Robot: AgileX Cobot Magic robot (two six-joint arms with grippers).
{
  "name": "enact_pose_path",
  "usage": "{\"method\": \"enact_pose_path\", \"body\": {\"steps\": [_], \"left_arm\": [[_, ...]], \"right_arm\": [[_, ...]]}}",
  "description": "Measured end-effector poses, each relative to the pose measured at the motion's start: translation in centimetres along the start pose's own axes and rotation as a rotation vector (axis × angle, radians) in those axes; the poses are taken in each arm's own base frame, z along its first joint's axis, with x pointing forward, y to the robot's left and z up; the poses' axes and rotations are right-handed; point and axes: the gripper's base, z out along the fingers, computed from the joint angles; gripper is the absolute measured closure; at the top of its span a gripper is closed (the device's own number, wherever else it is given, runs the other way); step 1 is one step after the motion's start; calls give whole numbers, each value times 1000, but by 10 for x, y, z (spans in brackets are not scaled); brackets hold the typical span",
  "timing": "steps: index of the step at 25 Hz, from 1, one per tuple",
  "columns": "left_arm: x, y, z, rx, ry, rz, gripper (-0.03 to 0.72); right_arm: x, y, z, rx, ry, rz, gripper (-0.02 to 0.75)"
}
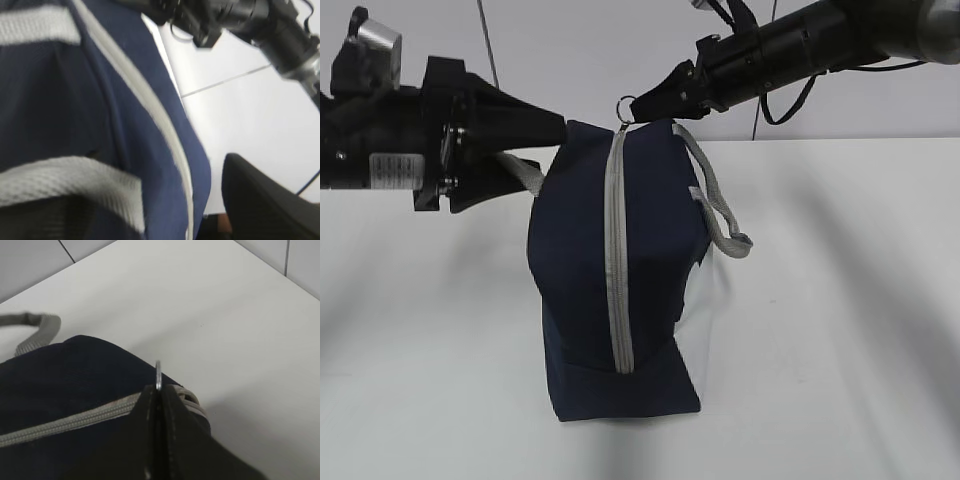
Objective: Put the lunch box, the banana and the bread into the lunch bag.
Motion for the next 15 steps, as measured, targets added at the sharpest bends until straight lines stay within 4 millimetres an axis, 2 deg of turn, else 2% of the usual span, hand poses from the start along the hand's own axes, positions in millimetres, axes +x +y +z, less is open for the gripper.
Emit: {"method": "enact_pose_path", "body": {"steps": [9, 15], "left_arm": [[-46, -25, -4, -143, 10, 0, 202], [-73, -38, -12, -278, -12, 89, 202]], "right_arm": [[-1, -1, 0, 7, -7, -28, 754], [-1, -2, 0, 20, -11, -35, 754]]}}
